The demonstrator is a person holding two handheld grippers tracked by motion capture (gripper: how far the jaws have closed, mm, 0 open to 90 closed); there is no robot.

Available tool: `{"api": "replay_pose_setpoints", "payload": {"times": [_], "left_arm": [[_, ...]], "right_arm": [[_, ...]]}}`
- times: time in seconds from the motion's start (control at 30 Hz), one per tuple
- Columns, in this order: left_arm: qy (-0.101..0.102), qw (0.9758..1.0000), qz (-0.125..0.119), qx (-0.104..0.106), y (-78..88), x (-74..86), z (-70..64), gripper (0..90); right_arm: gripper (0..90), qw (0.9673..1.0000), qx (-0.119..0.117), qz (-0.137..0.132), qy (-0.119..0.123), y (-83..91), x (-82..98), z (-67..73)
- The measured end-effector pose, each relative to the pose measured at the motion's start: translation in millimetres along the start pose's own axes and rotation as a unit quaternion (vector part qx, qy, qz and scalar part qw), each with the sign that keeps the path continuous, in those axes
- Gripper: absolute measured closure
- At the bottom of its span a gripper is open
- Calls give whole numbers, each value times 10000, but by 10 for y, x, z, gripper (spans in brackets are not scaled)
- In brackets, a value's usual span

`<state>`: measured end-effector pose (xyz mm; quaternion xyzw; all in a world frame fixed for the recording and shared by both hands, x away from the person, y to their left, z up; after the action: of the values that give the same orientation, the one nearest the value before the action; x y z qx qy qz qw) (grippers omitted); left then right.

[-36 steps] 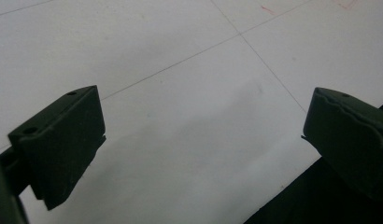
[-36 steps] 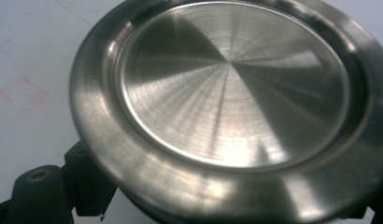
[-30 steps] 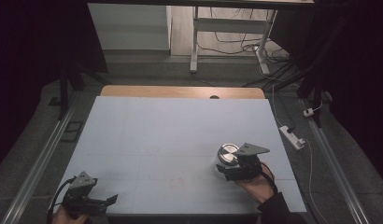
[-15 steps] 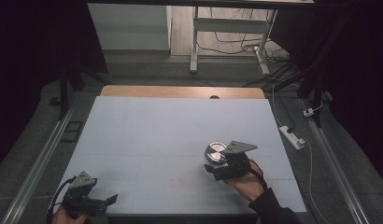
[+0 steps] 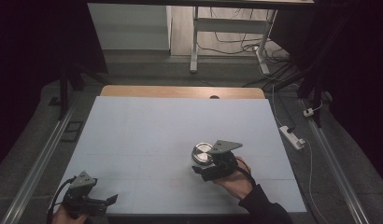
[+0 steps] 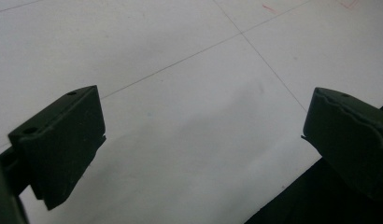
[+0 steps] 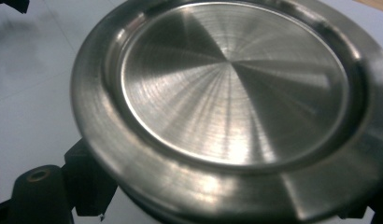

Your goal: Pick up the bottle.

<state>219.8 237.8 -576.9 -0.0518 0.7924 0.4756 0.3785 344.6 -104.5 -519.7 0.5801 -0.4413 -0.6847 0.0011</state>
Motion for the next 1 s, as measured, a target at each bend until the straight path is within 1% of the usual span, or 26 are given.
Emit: {"api": "replay_pose_setpoints", "payload": {"times": [0.37,0.83,1.0], "left_arm": [[-9,10000,19,-13,-6,0,-1,1],[-12,10000,19,-11,-1,7,0,1],[-6,10000,16,-6,1,6,-3,1]], "right_arm": [[146,9997,-213,12,106,-151,-105,171],[146,9990,-358,16,253,-326,-205,338],[146,9986,-397,37,344,-363,-216,398]]}}
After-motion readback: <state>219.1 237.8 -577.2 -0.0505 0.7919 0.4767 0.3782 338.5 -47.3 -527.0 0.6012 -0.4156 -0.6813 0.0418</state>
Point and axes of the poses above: each handheld gripper's, and its own axes: y roughly backward along the jaws, x roughly out of its underside, z roughly to its left, the point moved 7 cm from there along -y, roughly forward along the jaws, and after that the axes turned 7 degrees about x, right-handed, at the moved point
